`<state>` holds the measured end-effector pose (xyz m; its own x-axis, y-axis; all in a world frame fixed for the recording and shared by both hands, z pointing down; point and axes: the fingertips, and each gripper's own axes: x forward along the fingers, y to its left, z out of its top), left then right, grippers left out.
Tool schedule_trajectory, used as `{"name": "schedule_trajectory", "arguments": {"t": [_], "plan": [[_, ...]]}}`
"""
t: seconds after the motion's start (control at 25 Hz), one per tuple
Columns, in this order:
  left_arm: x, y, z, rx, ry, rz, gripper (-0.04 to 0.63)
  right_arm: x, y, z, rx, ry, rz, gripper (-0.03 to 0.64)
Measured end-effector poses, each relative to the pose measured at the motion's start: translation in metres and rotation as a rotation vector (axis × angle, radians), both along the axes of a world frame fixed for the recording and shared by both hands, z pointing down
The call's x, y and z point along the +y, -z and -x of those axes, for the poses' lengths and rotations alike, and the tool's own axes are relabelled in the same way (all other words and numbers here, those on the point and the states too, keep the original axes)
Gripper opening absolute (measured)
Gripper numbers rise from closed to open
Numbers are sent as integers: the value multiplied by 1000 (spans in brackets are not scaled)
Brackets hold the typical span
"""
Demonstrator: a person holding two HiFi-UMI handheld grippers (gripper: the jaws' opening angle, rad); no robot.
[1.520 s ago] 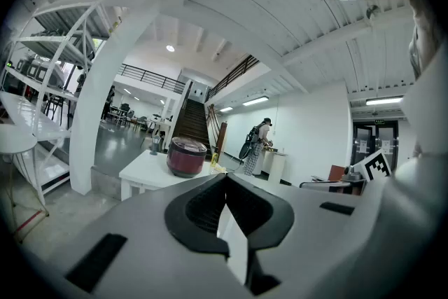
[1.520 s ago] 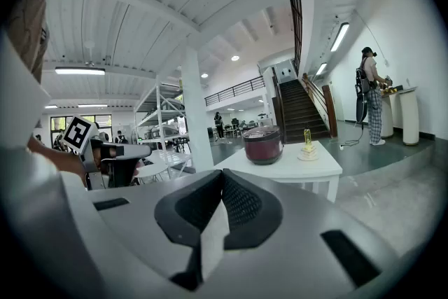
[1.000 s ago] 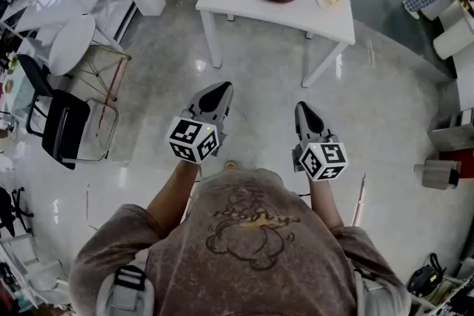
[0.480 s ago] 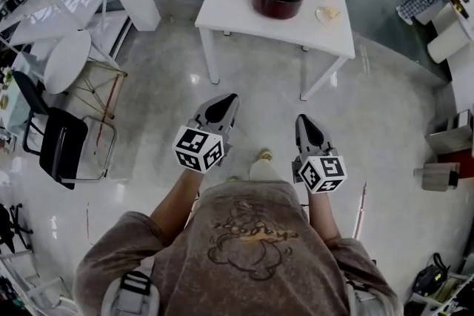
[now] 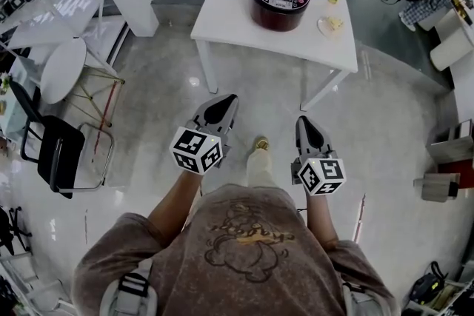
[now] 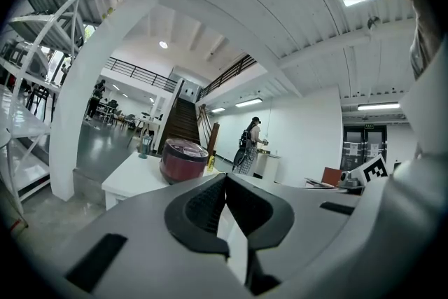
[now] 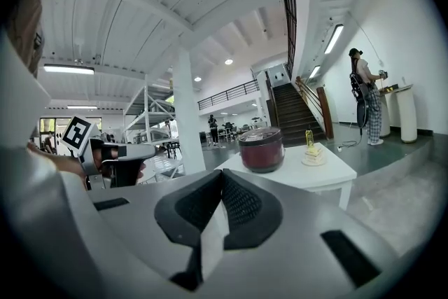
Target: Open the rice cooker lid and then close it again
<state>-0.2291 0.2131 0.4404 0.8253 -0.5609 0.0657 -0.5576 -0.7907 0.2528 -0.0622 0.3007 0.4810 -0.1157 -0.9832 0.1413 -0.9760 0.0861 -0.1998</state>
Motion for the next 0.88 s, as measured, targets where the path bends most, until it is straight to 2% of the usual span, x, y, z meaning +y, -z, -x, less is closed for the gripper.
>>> {"name": "schedule_trajectory", "arguments": {"t": [0.44, 0.88], "plan": [[-94, 8, -51, 6, 38, 20, 21, -105, 9, -47, -16, 59, 0, 0], [-178, 18, -123, 12, 88, 29, 21, -192, 14, -127, -32, 87, 3, 0]]}}
